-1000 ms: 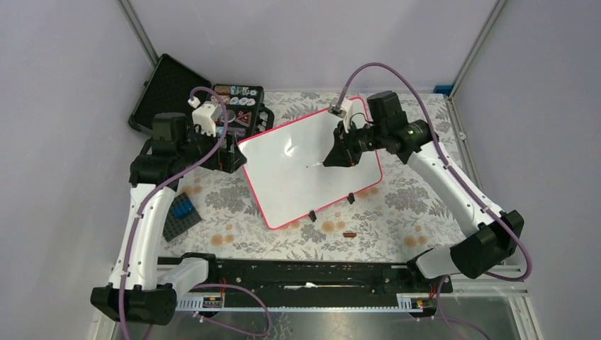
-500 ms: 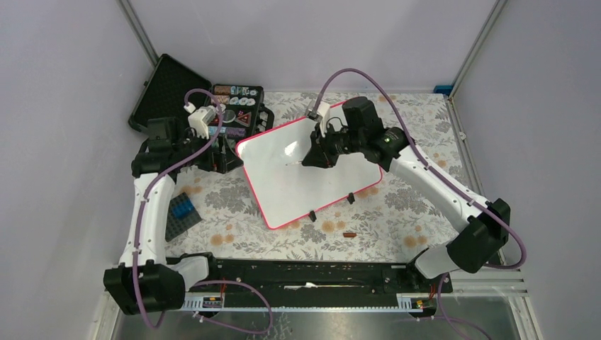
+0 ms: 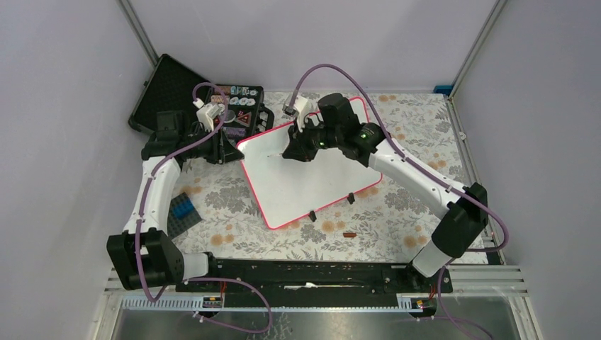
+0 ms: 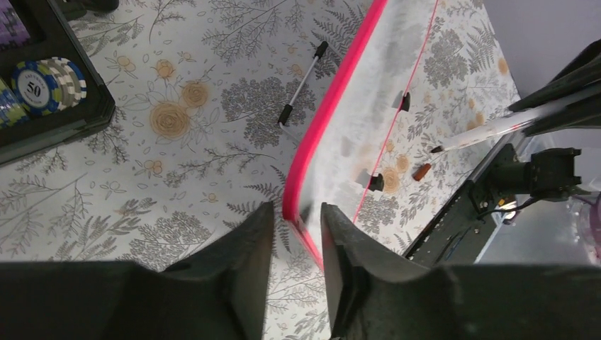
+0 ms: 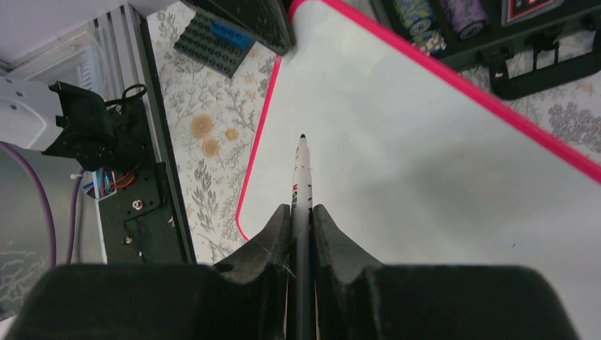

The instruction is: Write a sentence on the whiteboard

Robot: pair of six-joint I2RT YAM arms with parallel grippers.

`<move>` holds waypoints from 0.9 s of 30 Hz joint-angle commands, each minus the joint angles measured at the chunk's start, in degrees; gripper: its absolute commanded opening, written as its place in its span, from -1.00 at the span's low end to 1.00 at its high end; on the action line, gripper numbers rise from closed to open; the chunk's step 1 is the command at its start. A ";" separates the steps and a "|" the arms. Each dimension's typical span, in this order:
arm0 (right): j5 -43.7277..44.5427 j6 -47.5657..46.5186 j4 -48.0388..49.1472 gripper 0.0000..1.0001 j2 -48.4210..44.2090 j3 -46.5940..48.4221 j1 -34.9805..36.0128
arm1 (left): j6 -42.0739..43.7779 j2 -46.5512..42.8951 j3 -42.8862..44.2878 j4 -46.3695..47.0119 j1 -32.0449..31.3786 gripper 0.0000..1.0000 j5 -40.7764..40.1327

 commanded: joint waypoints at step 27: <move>3.52 0.32 -0.11 -1.00 9.07 14.80 3.23 | -0.68 -0.38 -0.41 6.50 0.30 -1.00 2.04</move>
